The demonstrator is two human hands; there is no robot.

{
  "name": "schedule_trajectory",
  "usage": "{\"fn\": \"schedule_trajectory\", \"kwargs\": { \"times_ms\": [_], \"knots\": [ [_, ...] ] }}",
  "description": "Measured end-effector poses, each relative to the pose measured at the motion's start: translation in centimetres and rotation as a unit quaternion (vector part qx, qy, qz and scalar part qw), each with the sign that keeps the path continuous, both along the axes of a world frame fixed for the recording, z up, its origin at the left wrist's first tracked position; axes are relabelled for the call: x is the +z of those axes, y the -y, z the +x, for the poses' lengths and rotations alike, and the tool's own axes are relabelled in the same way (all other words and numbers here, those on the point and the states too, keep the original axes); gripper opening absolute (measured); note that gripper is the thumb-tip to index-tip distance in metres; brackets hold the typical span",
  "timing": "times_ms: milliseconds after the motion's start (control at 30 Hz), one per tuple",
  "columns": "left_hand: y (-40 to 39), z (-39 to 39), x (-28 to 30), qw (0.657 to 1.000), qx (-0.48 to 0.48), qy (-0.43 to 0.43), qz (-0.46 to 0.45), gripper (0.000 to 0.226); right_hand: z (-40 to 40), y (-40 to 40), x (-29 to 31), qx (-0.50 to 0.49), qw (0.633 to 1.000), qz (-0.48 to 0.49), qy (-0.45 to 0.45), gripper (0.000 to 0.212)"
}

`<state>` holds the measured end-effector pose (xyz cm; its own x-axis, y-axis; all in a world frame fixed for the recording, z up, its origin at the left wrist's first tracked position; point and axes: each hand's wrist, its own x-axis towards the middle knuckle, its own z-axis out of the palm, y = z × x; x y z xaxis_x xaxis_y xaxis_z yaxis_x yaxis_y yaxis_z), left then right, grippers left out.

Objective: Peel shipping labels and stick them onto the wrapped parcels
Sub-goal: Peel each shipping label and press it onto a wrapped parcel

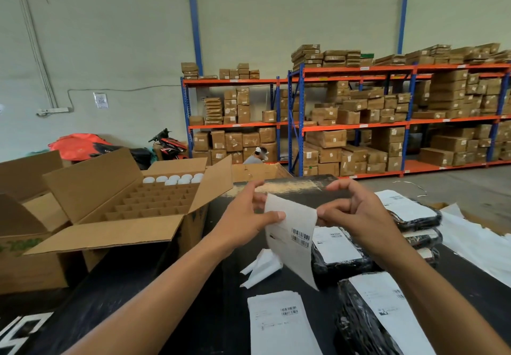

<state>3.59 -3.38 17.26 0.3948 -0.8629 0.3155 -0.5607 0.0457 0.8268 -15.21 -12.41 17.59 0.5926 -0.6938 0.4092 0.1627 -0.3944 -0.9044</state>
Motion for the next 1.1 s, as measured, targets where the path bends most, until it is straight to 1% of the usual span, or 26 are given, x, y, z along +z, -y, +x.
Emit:
{"fn": "schedule_trajectory", "kwargs": {
  "times_ms": [67, 100, 200, 267, 333, 567, 800, 900, 1033, 1100],
  "knots": [
    [0.0, -1.1, -0.2, 0.995, 0.060, 0.063, -0.054, 0.069, 0.5, -0.2, -0.3, -0.014, 1.000, 0.010, 0.024, 0.033],
    [0.0, -1.7, -0.4, 0.993, 0.060, 0.071, -0.079, 0.065, 0.8, -0.2, -0.5, -0.022, 0.999, 0.013, 0.034, 0.034],
    [0.0, -3.2, -0.8, 0.993, 0.007, 0.036, -0.112, 0.054, 1.3, -0.5, -0.9, -0.039, 0.998, 0.012, 0.045, 0.035],
    [0.1, -3.7, -1.0, 0.993, -0.028, 0.006, -0.117, 0.050, 1.5, -0.7, -1.0, -0.042, 0.998, 0.010, 0.048, 0.037],
    [0.1, -3.9, -1.2, 0.992, -0.045, -0.004, -0.119, 0.048, 1.6, -0.9, -1.0, -0.038, 0.998, 0.011, 0.050, 0.036],
    [0.0, -4.0, -1.6, 0.990, -0.023, 0.044, -0.131, 0.047, 1.6, -1.1, -1.2, -0.036, 0.999, 0.008, 0.036, 0.035],
    [0.0, -4.3, -1.7, 0.987, -0.014, 0.049, -0.150, 0.054, 1.6, -0.9, -1.1, -0.044, 0.998, 0.006, 0.038, 0.037],
    [-0.1, -4.4, -1.8, 0.985, -0.010, 0.074, -0.157, 0.057, 1.6, -1.0, -1.2, -0.059, 0.998, -0.009, 0.031, 0.038],
    [-0.1, -4.8, -1.8, 0.977, -0.005, 0.135, -0.167, 0.060, 1.8, -1.1, -1.3, -0.088, 0.995, -0.043, 0.004, 0.043],
    [-0.1, -4.9, -1.8, 0.976, -0.009, 0.143, -0.166, 0.063, 1.9, -1.0, -1.3, -0.094, 0.995, -0.045, 0.002, 0.043]
  ]
}}
